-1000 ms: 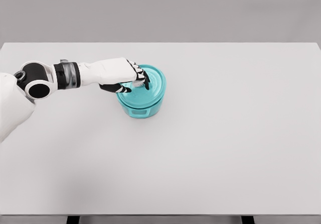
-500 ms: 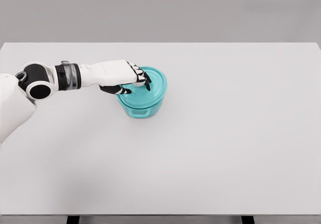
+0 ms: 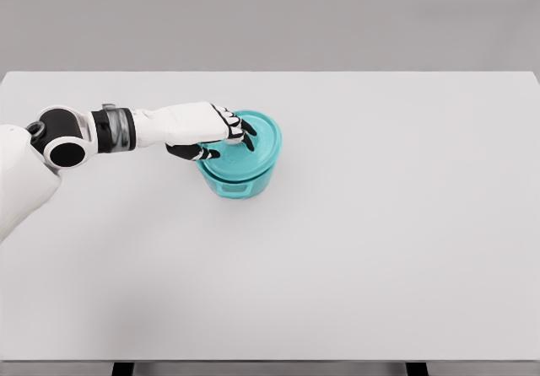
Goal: Cover the pot with left arm
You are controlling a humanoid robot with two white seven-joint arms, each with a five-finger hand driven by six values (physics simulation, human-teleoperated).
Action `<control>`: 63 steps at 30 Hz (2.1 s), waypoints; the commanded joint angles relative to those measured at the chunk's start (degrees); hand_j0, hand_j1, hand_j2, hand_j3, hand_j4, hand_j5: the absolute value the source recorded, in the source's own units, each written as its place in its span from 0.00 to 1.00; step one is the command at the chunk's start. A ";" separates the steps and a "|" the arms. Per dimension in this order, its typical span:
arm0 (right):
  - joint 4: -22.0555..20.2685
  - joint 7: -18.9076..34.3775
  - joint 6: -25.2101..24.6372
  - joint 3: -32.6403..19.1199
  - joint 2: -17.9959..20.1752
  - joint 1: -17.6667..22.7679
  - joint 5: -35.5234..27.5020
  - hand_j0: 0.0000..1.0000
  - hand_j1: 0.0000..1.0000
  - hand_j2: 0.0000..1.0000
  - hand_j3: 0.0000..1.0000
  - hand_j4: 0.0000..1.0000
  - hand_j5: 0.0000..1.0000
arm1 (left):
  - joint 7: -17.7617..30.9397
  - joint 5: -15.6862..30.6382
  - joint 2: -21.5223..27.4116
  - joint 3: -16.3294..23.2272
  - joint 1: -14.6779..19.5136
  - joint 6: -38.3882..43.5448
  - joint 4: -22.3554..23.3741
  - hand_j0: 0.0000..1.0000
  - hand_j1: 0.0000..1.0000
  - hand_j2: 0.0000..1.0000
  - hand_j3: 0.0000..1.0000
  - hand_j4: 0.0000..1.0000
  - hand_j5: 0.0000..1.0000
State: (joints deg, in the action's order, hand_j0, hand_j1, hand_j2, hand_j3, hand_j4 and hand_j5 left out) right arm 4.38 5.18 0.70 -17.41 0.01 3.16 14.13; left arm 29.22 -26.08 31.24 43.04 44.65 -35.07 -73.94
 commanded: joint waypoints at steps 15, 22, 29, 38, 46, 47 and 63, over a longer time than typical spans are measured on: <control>0.02 0.01 0.00 0.01 -0.01 0.00 0.02 1.00 1.00 1.00 1.00 1.00 1.00 | -0.04 -0.28 0.84 0.82 0.79 0.07 0.02 0.76 0.76 0.76 0.76 0.76 0.76; 0.02 0.01 0.00 0.01 -0.01 0.00 0.02 1.00 1.00 1.00 1.00 1.00 1.00 | -0.04 -0.46 1.10 0.82 1.23 0.07 -0.07 0.76 0.76 0.76 0.76 0.76 0.76; 0.02 0.01 0.00 0.01 -0.01 0.00 0.02 1.00 1.00 1.00 1.00 1.00 1.00 | -0.04 -0.55 1.46 0.82 1.14 0.07 -0.15 0.59 0.59 0.59 0.59 0.59 0.59; 0.02 0.01 0.00 0.01 -0.01 0.00 0.02 1.00 1.00 1.00 1.00 1.00 1.00 | -0.04 -0.64 1.46 0.91 1.14 0.07 -0.15 0.45 0.45 0.45 0.45 0.45 0.45; 0.02 0.01 0.00 0.01 -0.01 0.00 0.02 1.00 1.00 1.00 1.00 1.00 1.00 | -0.04 -0.64 2.69 0.91 1.14 0.07 -0.68 0.46 0.46 0.46 0.46 0.46 0.46; 0.02 0.01 0.00 0.01 -0.01 0.00 -0.07 1.00 1.00 1.00 1.00 1.00 1.00 | -0.04 -0.64 3.04 0.91 1.23 0.07 -0.77 0.46 0.46 0.46 0.46 0.46 0.46; 0.02 0.01 0.00 0.01 -0.01 0.00 0.02 1.00 1.00 1.00 1.00 1.00 1.00 | -0.48 -0.46 5.06 0.91 1.14 0.07 -3.76 0.47 0.47 0.47 0.47 0.47 0.47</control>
State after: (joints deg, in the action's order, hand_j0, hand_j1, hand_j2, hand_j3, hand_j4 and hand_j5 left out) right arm 4.38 5.18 0.70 -17.41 0.01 3.16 14.13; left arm 28.46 -25.85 36.06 43.86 45.79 -34.77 -77.61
